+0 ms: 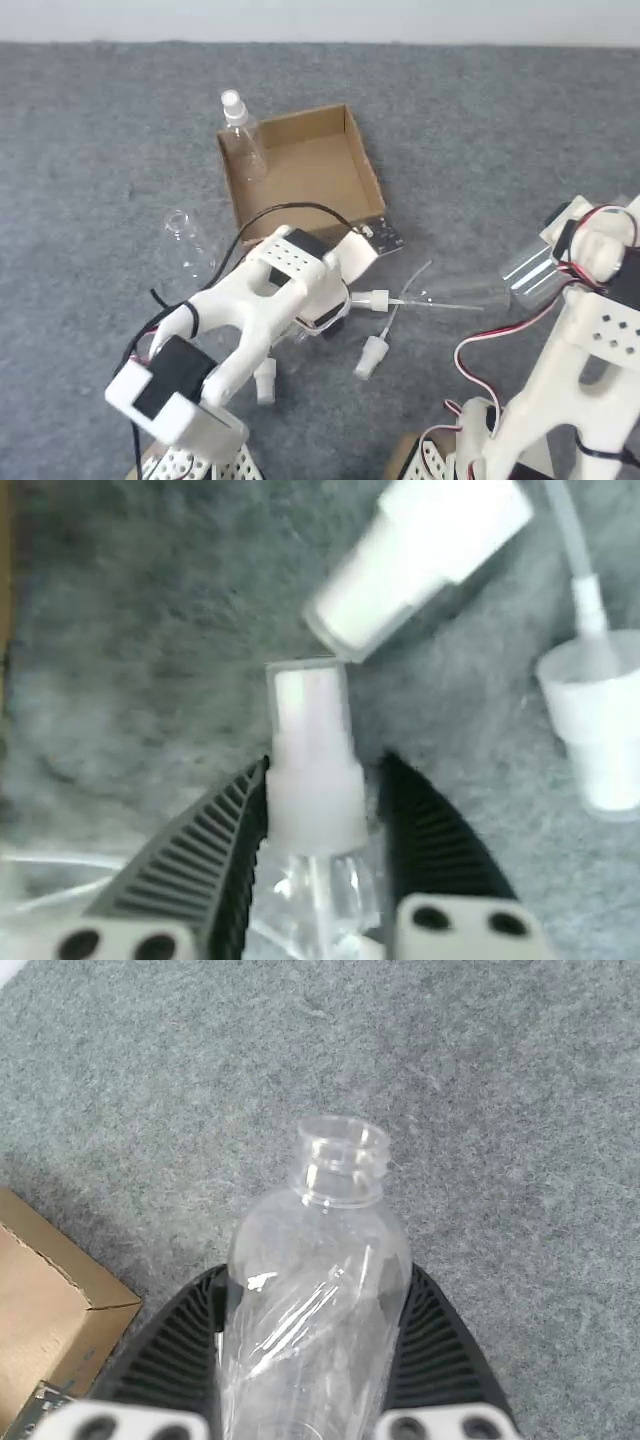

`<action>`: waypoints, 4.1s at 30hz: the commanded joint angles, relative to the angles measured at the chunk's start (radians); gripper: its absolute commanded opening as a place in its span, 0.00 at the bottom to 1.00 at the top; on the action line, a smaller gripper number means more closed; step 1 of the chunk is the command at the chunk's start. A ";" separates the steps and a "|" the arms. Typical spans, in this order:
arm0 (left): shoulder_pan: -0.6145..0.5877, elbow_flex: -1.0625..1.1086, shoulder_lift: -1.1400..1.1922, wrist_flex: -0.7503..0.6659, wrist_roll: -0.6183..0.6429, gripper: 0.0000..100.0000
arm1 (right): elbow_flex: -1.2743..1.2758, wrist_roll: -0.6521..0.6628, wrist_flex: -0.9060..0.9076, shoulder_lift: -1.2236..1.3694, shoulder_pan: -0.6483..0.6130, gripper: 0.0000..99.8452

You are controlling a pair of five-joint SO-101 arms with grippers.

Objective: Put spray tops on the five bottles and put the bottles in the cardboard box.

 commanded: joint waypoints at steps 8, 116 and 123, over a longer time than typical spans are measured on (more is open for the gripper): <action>0.005 -0.067 -0.152 0.094 0.002 0.01 | -0.012 0.014 -0.025 -0.038 0.008 0.01; -0.448 0.090 -1.470 -0.334 0.628 0.01 | 1.066 0.230 -0.854 -0.711 -0.931 0.01; -0.327 0.088 -1.470 -0.436 0.658 0.01 | 1.185 0.259 -1.059 -0.711 -0.975 0.01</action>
